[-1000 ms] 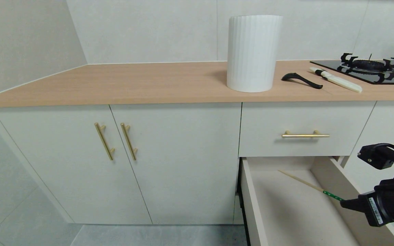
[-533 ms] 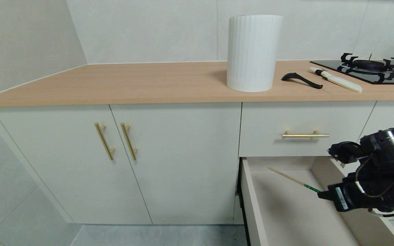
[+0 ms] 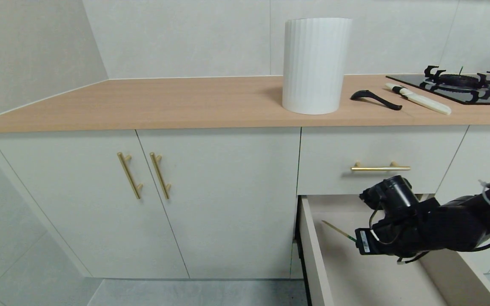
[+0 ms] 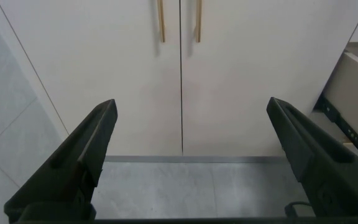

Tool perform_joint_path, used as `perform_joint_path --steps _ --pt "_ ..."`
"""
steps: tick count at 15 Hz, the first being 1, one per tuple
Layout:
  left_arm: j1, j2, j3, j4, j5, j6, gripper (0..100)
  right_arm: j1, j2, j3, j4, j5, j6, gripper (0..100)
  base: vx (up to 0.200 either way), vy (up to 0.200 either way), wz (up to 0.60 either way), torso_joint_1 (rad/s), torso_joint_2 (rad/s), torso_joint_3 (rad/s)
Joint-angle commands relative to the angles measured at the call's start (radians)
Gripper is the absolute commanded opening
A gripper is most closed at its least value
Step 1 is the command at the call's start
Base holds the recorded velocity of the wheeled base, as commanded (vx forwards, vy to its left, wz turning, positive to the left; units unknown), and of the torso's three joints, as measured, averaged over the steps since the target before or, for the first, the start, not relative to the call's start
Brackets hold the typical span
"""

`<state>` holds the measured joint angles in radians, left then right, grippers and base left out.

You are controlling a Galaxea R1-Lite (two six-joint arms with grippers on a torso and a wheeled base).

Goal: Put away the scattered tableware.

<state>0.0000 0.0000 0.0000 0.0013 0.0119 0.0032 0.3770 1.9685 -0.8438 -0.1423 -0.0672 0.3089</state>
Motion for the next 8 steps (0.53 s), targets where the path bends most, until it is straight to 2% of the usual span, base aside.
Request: perform_joint_path --steps 1,8 --pt "0.000 0.002 0.000 0.000 0.000 0.000 100 0.006 0.118 -0.001 -0.039 -0.039 0.022 0 0.000 0.000 0.00 0.000 0.00 0.000" --pt "0.000 0.002 0.000 0.000 0.000 -0.002 100 0.028 0.210 0.020 -0.075 -0.063 0.018 0 0.000 0.000 0.00 0.000 0.00 0.000"
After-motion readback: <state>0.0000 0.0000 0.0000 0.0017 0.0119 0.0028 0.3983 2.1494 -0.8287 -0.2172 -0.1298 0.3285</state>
